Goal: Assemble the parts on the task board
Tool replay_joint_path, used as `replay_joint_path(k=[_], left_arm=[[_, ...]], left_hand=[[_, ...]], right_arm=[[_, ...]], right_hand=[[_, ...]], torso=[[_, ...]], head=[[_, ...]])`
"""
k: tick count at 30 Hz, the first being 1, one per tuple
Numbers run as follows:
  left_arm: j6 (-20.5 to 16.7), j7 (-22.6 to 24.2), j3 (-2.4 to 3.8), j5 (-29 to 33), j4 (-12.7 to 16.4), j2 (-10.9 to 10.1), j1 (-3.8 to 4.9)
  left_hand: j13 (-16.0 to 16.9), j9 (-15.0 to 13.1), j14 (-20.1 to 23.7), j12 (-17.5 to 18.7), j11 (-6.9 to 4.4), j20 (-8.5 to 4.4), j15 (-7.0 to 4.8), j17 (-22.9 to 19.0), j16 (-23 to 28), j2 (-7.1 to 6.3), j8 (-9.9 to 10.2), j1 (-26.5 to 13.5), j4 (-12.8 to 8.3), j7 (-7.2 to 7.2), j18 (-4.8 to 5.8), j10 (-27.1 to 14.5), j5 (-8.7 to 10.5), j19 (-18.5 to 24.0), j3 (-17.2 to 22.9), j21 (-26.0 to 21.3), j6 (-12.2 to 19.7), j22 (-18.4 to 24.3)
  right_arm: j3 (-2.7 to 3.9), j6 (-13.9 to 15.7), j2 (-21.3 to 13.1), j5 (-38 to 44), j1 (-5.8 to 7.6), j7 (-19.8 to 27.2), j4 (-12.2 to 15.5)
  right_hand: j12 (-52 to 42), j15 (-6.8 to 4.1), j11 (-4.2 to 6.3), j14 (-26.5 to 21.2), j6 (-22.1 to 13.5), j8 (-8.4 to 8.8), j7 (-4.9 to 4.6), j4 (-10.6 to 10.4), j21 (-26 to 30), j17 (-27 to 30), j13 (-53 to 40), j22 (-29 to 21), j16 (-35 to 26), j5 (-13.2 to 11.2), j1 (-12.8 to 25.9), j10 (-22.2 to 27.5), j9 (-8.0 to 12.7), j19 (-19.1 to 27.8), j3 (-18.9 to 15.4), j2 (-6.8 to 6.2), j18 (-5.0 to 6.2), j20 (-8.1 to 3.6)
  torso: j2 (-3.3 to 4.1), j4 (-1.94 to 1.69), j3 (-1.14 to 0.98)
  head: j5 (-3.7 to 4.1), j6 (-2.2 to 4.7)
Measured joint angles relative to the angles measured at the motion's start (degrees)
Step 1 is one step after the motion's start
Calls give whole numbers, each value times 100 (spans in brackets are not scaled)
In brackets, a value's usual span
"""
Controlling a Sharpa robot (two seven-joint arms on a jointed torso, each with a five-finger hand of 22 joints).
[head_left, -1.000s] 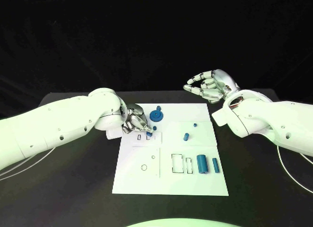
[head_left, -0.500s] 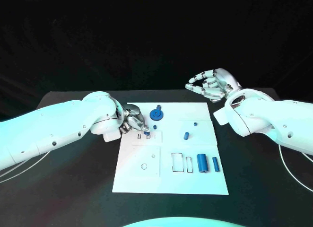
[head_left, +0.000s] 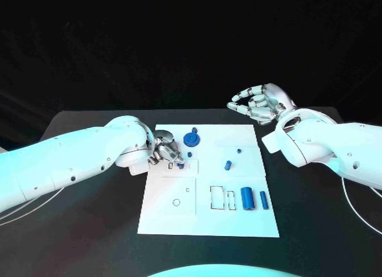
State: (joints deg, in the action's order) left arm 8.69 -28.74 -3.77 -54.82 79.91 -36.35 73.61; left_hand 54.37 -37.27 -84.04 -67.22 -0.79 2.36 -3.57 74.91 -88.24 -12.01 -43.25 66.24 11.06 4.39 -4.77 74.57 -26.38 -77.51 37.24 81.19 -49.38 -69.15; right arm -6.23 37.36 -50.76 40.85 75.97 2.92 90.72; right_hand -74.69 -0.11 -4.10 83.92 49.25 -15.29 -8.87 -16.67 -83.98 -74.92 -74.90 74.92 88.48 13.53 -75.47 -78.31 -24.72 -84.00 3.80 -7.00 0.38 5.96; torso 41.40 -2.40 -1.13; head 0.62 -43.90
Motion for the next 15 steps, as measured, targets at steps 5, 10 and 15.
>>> replay_joint_path(k=[5,10,15], left_arm=[[10,-8,-3,-53,-7,15,-3],[26,-19,-3,-112,-10,19,-4],[66,-34,-3,-149,-9,19,-4]], left_hand=[[-14,0,0,0,0,0,0,0,0,0,1,0,0,-1,0,0,-4,0,0,-1,-2,0],[-14,0,0,0,1,0,0,0,0,0,13,0,0,-2,0,0,-4,0,0,-2,-3,0],[-13,2,0,0,1,0,0,0,0,-30,18,-30,-1,-33,0,0,-4,0,1,-2,-35,-5]], right_arm=[[0,0,1,-3,-1,-1,0],[0,-1,1,-5,-2,-2,0],[-1,-3,1,-5,-2,-3,0]], right_hand=[[0,0,0,0,0,0,0,0,0,0,0,0,0,0,0,0,0,0,0,0,0,0],[0,0,0,0,0,0,0,0,0,1,-5,0,0,0,0,0,0,0,0,0,0,0],[0,0,0,0,0,0,0,0,0,1,-5,-1,0,0,0,0,0,0,0,0,0,0]], torso=[[1,-1,-2],[0,-3,-3],[0,-2,-3]], head=[[4,0],[5,1],[0,1]])
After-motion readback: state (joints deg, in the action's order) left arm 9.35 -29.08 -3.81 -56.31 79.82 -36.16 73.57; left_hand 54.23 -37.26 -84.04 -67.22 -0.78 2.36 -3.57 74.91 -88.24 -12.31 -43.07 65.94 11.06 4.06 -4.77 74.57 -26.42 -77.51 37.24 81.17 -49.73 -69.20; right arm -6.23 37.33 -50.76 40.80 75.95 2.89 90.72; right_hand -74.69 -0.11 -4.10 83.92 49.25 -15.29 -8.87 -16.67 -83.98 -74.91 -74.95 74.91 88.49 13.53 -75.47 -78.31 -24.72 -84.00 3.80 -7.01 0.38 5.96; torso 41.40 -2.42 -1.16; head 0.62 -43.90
